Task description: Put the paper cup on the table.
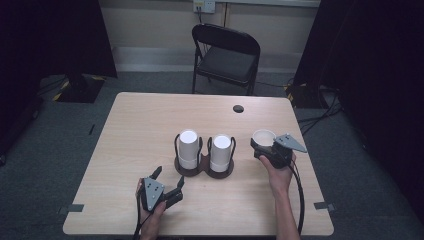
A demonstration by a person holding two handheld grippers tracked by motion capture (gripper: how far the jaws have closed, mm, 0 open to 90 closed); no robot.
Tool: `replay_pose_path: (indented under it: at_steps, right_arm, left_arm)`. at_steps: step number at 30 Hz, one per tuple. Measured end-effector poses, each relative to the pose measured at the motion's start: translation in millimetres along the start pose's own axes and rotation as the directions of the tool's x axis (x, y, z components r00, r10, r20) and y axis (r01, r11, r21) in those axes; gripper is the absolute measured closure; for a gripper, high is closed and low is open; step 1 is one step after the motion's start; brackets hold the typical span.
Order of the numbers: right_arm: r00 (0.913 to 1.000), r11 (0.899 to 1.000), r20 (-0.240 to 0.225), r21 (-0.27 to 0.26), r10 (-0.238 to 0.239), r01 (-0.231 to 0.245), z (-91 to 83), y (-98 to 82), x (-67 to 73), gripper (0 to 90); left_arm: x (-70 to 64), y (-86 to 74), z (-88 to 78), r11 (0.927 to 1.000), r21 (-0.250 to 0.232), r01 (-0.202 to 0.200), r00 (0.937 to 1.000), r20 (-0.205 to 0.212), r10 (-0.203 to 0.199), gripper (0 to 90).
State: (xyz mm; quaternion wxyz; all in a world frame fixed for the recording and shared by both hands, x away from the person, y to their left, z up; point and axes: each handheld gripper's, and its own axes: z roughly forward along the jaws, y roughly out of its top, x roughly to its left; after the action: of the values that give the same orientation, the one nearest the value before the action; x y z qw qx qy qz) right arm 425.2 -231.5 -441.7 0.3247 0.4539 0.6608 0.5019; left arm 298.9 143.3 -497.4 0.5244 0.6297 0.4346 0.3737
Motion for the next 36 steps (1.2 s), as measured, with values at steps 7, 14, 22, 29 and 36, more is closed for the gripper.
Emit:
replay_pose_path:
  at_steps: [7,14,22,29,36]
  right_arm:
    - [0.9998,1.000,0.015,-0.019,0.016,-0.015,11.6,1.2,-6.6,23.4]
    - [0.9982,1.000,0.060,0.029,0.008,-0.010,27.1,-11.3,-9.6,23.4]
    - [0.9974,0.998,0.048,0.014,0.054,-0.054,40.3,-19.4,-10.7,23.0]
    - [0.9986,0.999,0.031,0.013,0.043,-0.043,46.6,-24.2,-6.0,23.3]
    - [0.9996,0.999,0.024,0.038,0.017,-0.018,48.6,-28.8,-1.1,23.4]
  left_arm:
    - [-1.3,0.0,0.0,0.9999,0.000,-0.014,0.9999,0.001,0.014,19.1]
    - [0.0,0.1,0.5,1.0000,0.003,0.000,1.0000,0.001,0.000,19.2]
    - [0.0,0.1,0.4,1.0000,0.003,-0.001,1.0000,0.003,0.001,19.1]
    - [0.2,0.2,0.8,1.0000,0.004,0.001,1.0000,0.007,-0.001,19.1]
    - [-0.2,0.3,0.6,1.0000,0.005,-0.008,1.0000,0.003,0.008,19.1]
